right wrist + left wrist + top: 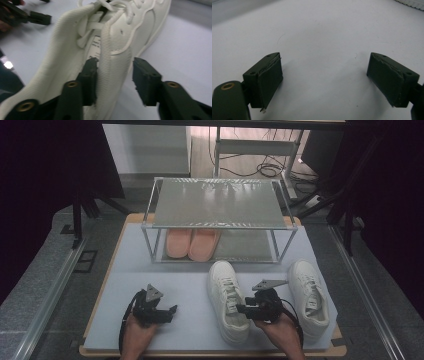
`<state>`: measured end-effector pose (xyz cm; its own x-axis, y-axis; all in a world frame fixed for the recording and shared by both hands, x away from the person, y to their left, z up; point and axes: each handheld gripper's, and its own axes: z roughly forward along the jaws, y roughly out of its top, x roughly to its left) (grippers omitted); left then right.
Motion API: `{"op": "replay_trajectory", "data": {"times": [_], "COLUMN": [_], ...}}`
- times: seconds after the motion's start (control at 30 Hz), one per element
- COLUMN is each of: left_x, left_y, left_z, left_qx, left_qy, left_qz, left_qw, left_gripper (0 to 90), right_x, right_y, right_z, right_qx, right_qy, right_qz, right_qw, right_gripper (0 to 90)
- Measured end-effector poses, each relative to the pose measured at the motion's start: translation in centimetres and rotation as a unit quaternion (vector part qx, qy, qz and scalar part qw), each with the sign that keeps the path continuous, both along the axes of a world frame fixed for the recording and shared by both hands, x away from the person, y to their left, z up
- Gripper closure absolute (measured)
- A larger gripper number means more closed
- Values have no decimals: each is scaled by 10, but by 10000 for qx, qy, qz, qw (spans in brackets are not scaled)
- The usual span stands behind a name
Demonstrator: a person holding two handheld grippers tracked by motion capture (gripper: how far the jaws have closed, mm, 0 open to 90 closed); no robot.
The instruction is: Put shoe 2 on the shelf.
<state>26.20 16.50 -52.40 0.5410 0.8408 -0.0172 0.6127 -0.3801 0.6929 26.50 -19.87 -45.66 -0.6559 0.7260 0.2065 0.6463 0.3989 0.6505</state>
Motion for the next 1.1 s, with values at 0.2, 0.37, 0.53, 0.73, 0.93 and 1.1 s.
{"op": "replay_trajectory", "data": {"times": [0.2, 0.37, 0.53, 0.73, 0.93, 1.1], "left_x": [0, 0, 0, 0, 0, 0], "left_y": [0, 0, 0, 0, 0, 0], "left_z": [0, 0, 0, 0, 0, 0], "left_qx": [8, 6, 6, 3, 6, 8], "left_qy": [1, 2, 2, 1, 0, 0], "left_qz": [-4, -5, -3, -3, -4, -5], "left_qw": [10000, 10000, 10000, 10000, 10000, 10000], "left_gripper": [132, 132, 132, 132, 132, 132], "right_x": [0, 5, 9, 14, 17, 19], "right_y": [-2, -13, -23, -26, -26, -25], "right_z": [3, 2, 1, 2, 4, 7], "right_qx": [89, 388, 761, 1160, 1466, 1692], "right_qy": [274, 513, 745, 1002, 1190, 1293], "right_qz": [-159, -311, -351, -316, -226, -160], "right_qw": [9995, 9974, 9937, 9877, 9817, 9769], "right_gripper": [755, 814, 819, 821, 822, 822]}}
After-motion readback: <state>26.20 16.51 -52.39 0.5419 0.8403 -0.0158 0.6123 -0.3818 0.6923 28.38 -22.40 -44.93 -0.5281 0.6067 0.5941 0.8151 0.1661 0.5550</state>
